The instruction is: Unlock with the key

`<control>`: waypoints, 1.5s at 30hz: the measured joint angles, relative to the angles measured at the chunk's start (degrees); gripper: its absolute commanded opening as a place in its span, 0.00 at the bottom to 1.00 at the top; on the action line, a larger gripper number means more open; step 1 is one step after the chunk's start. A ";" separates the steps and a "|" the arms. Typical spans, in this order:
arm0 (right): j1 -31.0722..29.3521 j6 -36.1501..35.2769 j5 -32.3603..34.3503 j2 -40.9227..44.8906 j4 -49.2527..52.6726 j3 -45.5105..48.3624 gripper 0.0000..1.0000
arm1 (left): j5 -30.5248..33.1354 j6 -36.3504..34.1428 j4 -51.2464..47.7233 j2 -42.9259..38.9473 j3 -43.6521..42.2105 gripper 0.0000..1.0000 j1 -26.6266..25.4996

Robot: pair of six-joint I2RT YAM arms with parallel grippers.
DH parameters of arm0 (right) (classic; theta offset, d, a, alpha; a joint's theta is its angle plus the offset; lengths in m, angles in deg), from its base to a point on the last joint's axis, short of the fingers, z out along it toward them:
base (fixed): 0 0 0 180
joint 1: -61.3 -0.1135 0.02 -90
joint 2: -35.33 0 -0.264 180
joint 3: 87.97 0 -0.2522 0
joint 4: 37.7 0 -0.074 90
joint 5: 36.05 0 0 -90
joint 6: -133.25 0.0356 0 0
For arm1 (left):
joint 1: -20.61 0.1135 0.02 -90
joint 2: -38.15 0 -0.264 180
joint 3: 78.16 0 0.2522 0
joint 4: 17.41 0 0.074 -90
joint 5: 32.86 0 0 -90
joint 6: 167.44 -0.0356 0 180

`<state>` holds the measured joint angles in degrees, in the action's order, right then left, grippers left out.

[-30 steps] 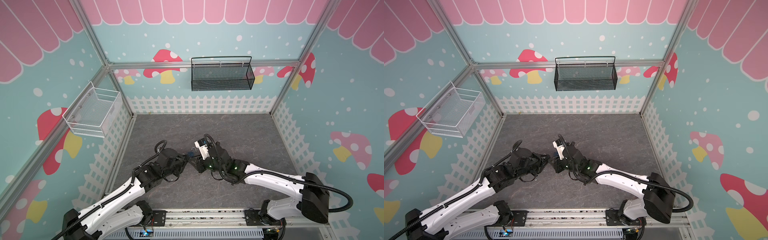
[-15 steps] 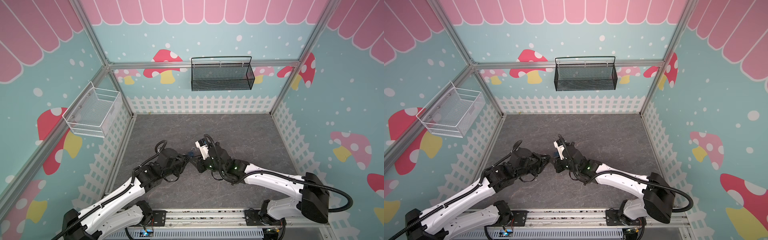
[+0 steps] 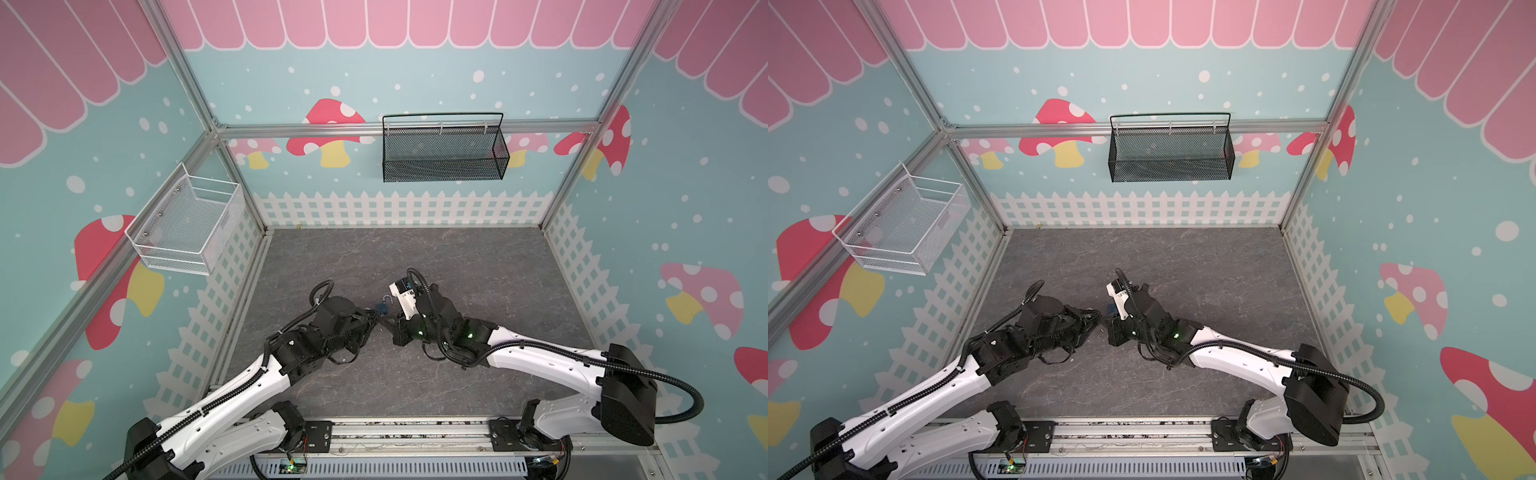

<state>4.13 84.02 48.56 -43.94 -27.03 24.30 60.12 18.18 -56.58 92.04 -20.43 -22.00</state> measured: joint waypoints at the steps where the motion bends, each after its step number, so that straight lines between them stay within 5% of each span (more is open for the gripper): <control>1: 0.26 0.24 -0.55 -0.04 -0.20 0.00 0.00 | -0.02 0.02 0.17 0.00 0.00 0.00 0.07; 28: 4.09 34.05 -7.23 5.49 -28.41 16.87 0.00 | 0.50 3.39 12.13 -3.17 -5.97 0.00 -2.49; 41: 4.20 28.00 -4.85 4.35 -23.89 14.75 0.00 | 2.67 4.28 15.30 -1.27 -7.30 0.00 -2.58; 45: 4.00 24.09 -4.50 4.35 -21.29 13.60 0.12 | 2.91 4.04 14.93 -1.25 -7.13 0.00 -2.58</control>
<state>8.13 108.11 44.06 -39.59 -48.32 37.89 63.03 22.22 -41.65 90.79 -27.56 -24.58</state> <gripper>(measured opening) 0.065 0.262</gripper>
